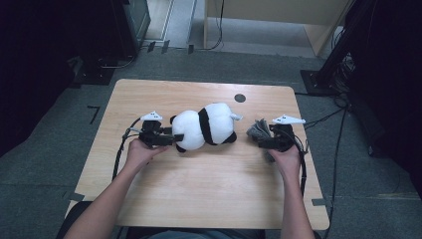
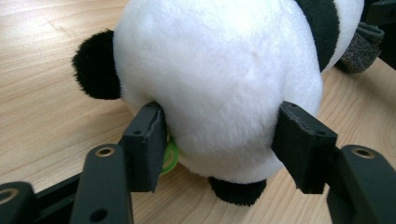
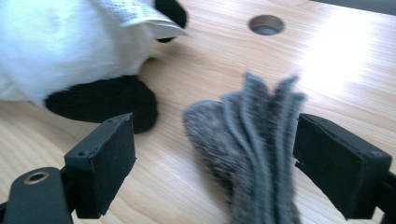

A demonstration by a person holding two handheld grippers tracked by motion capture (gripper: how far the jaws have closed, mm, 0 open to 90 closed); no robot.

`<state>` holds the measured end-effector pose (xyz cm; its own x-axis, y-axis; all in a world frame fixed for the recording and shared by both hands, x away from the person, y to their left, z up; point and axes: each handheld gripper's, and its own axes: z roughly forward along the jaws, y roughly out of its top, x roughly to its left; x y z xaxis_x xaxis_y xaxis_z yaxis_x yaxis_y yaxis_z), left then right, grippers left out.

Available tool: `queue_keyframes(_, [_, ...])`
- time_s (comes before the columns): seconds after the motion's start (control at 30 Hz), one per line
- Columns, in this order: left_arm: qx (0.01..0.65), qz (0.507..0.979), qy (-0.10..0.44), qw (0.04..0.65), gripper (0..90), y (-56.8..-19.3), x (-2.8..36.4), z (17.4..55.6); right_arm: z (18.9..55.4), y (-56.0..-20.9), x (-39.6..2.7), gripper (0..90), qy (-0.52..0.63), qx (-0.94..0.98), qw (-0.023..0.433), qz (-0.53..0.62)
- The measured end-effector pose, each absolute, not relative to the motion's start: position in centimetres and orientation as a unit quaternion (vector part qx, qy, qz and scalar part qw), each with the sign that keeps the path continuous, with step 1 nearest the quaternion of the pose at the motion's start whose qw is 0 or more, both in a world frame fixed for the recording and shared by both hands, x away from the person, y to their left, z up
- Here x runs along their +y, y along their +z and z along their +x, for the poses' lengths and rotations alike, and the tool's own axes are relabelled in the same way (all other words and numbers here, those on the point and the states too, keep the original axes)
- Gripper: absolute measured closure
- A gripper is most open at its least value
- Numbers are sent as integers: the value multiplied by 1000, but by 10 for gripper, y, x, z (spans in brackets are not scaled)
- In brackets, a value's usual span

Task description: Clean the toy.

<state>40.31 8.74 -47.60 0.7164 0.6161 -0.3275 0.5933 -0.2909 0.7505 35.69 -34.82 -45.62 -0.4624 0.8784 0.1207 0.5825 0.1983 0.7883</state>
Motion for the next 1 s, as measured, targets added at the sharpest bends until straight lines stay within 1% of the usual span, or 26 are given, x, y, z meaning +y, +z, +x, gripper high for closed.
queue_keyframes(0.17, [370,804,10,466,315,-478,87,404,360,-457,-337,89,418,758,161,474])
queue_keyframes(0.33, [371,803,4,468,293,-480,88,406,366,-456,-323,5,426,766,147,459])
queue_keyframes(0.6, [372,801,8,469,263,-480,87,406,373,-458,-302,0,433,781,129,432])
queue_keyframes(0.67, [371,800,9,471,262,-480,87,406,375,-459,-298,0,434,784,124,426])
queue_keyframes(0.8, [368,801,13,471,259,-480,86,407,380,-461,-287,0,447,787,101,413])
queue_keyframes(1.0, [369,802,11,470,259,-480,85,406,389,-465,-269,0,465,790,92,388])
